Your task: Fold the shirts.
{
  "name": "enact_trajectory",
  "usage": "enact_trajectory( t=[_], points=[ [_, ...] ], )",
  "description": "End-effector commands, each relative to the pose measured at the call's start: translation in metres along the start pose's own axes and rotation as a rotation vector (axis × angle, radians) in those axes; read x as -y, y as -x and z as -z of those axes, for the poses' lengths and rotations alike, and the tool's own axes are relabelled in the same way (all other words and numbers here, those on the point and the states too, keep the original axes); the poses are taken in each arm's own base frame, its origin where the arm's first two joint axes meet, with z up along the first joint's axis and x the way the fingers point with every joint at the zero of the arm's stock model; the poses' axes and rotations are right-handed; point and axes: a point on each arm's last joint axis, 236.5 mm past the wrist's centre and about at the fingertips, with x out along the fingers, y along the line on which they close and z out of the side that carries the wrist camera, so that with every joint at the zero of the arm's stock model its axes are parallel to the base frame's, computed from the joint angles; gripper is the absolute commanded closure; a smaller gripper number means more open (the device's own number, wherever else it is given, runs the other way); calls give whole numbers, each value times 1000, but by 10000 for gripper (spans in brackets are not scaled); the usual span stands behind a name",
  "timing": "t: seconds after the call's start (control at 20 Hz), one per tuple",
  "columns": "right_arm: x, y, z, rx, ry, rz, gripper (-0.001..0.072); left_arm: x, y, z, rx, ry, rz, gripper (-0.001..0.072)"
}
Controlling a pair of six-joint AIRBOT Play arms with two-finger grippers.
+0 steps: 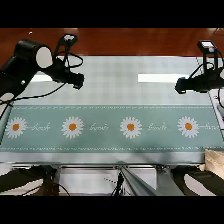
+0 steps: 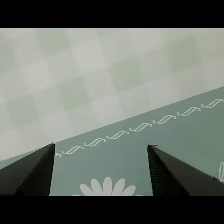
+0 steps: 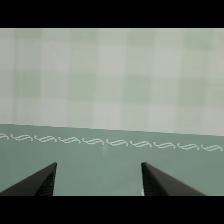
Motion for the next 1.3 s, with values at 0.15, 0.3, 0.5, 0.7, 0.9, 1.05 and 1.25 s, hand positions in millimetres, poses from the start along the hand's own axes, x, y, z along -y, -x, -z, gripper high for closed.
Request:
enact_trajectory(
  t=[0.15, 0.3, 0.5, 0.7, 0.9, 1.05, 1.25],
  points=[
    [1, -1, 9, -42, 4, 14, 109, -16, 19, 24, 143, 87, -23, -13],
    [0, -1, 9, -41, 3, 12, 109, -20, 31, 10, 252, 116, -18, -13],
    [0, -1, 9, -39, 4, 13, 109, -18, 34, -2, 301, 118, -8, -13],
    [1, -1, 8, -37, 5, 15, 109, -18, 34, -2, 301, 118, -8, -13],
    [1, -1, 8, -36, 5, 15, 109, -18, 34, -2, 301, 118, -8, -13],
    [1, -1, 8, -36, 5, 15, 109, -18, 34, -2, 301, 118, -8, -13],
    [1, -1, 8, -36, 5, 15, 109, -18, 34, -2, 301, 118, -8, -13]
  ],
)
